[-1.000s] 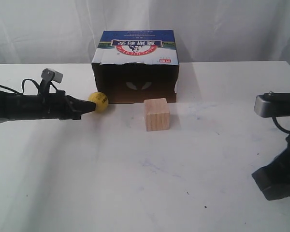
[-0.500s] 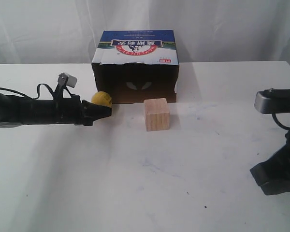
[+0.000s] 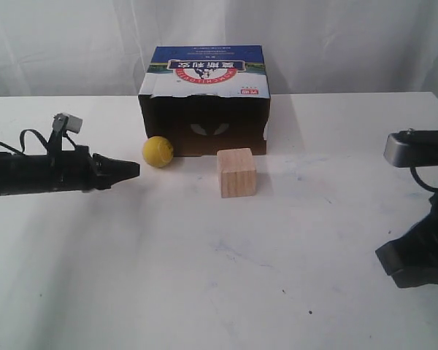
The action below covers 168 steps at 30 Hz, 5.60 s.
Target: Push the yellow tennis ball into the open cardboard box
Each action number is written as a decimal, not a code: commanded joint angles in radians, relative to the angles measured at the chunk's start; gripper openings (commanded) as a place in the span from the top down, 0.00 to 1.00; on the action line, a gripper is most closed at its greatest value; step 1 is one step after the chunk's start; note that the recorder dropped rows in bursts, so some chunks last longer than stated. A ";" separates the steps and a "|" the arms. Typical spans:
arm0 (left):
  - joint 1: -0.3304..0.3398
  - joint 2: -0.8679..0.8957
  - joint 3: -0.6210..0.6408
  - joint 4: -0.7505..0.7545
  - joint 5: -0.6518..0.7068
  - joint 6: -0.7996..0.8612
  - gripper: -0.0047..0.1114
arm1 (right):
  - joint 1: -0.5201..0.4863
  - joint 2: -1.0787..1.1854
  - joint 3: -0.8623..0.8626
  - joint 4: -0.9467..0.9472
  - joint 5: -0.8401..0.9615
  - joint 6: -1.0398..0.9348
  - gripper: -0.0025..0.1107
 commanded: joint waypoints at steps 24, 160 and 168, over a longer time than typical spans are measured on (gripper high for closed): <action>-0.149 0.177 -0.286 -0.022 -0.203 0.123 0.96 | -0.008 -0.007 0.004 -0.001 -0.002 0.003 0.98; -0.155 -1.969 0.766 0.287 -1.102 -0.456 0.96 | -0.277 -1.114 0.758 -0.236 -0.676 0.000 0.98; -0.155 -1.969 0.766 0.287 -1.102 -0.456 0.96 | -0.277 -1.114 0.758 -0.236 -0.676 0.000 0.98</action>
